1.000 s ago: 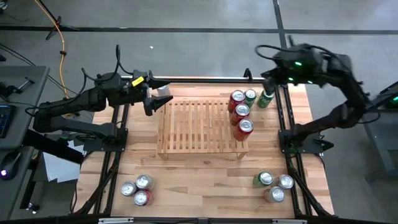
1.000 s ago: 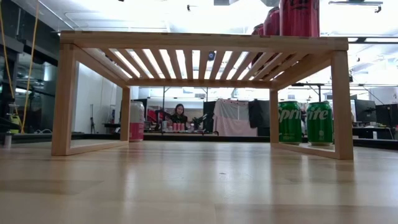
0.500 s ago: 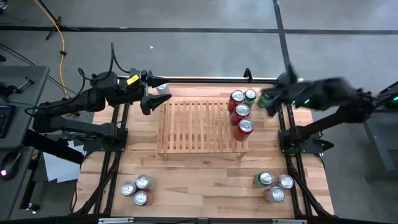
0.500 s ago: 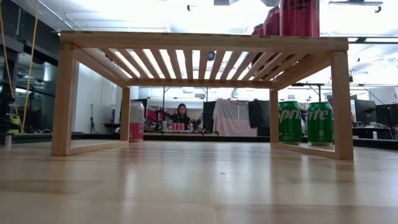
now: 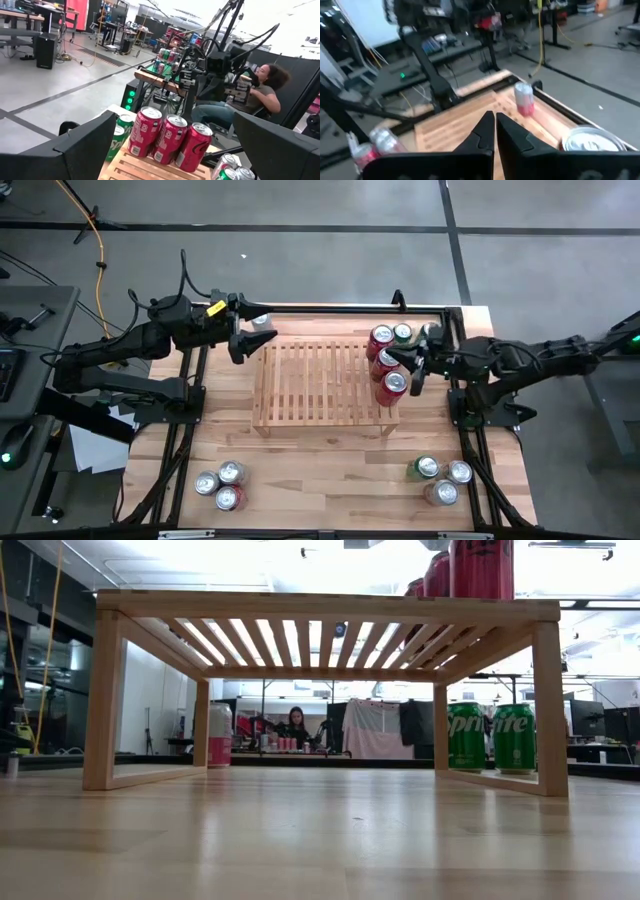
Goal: Place canned beverage on shelf
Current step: Move the bottom left red soda can to the top left of the table
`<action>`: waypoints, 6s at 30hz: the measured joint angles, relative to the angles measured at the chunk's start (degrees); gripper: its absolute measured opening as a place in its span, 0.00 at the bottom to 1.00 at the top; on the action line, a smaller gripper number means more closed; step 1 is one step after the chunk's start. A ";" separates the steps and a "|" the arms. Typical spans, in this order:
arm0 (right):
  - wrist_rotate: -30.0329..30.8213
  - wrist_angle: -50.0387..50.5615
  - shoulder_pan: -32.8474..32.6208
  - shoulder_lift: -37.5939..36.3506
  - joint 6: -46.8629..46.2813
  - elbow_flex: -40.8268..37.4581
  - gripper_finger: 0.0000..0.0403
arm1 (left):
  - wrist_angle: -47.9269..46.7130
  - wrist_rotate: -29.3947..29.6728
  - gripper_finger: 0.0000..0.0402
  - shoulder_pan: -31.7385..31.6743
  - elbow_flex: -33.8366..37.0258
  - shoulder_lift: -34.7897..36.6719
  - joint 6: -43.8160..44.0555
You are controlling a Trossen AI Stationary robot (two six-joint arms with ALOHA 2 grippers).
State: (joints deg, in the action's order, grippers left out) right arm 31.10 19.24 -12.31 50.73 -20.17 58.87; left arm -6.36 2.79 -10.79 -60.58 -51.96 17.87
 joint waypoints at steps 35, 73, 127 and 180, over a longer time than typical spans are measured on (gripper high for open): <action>-4.59 1.04 5.70 1.06 6.78 3.37 0.85 | -47.52 2.31 0.98 16.23 -33.16 -19.20 8.01; -8.44 1.91 5.44 1.08 -9.93 3.37 0.85 | -72.78 10.59 0.95 71.19 -38.38 -54.86 48.09; -10.61 4.52 5.42 1.08 -8.30 3.37 0.85 | -61.91 0.70 0.70 65.36 -33.86 -48.30 46.38; -18.42 33.56 15.34 43.13 29.36 51.07 0.85 | -48.24 11.04 0.70 6.10 -49.51 -39.92 -14.87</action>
State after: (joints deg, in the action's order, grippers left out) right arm 12.68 52.80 3.03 93.86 9.19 109.94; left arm -54.60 13.83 -4.69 -110.08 -91.88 3.00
